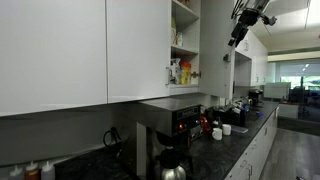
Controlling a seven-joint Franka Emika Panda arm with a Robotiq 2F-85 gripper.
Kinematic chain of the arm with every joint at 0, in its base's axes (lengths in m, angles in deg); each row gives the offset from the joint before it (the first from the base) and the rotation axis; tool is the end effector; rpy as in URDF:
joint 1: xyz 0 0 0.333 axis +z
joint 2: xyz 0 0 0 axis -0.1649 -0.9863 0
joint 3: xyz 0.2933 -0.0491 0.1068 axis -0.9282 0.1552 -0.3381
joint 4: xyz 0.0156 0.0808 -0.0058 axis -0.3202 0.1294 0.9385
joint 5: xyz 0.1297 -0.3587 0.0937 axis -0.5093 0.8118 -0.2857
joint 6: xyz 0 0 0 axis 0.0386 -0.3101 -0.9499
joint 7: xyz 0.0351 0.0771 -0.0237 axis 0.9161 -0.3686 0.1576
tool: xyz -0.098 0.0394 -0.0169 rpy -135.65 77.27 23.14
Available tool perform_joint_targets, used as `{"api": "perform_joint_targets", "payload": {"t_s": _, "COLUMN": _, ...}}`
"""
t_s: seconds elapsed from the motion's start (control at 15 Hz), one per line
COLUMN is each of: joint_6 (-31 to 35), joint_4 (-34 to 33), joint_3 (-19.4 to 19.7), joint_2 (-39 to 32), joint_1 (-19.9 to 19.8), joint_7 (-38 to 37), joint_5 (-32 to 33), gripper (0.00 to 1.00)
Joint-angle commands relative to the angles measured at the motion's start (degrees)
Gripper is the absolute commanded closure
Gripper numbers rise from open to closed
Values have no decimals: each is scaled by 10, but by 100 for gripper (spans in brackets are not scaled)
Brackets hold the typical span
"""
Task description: Close the cabinet door on the right
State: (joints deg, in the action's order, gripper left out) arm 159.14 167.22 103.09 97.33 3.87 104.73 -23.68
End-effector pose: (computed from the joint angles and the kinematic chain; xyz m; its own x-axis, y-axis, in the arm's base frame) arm 0.4085 -0.2009 0.6448 0.8340 0.2570 0.4883 0.2222 -0.9664 0.1291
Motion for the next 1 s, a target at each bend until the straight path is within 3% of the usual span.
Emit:
{"api": "perform_joint_targets", "payload": {"t_s": 0.0, "joint_6": -73, "joint_4": 1, "joint_3": -12, "joint_2": 26, "joint_1": -11, "joint_7": -19, "joint_5": 41, "gripper": 0}}
{"api": "perform_joint_targets", "payload": {"t_s": 0.47, "joint_6": -203, "joint_4": -2, "joint_3": -28, "joint_2": 91, "joint_1": -9, "joint_7": -45, "joint_5": 104, "gripper": 0}}
{"api": "perform_joint_targets", "payload": {"t_s": 0.67, "joint_6": -214, "joint_4": -2, "joint_3": -21, "joint_2": 106, "joint_1": -24, "joint_7": -93, "joint_5": 142, "gripper": 0}}
{"api": "perform_joint_targets", "payload": {"t_s": 0.93, "joint_6": -180, "joint_4": -8, "joint_3": 11, "joint_2": 88, "joint_1": -52, "joint_7": -167, "joint_5": 184, "gripper": 0}}
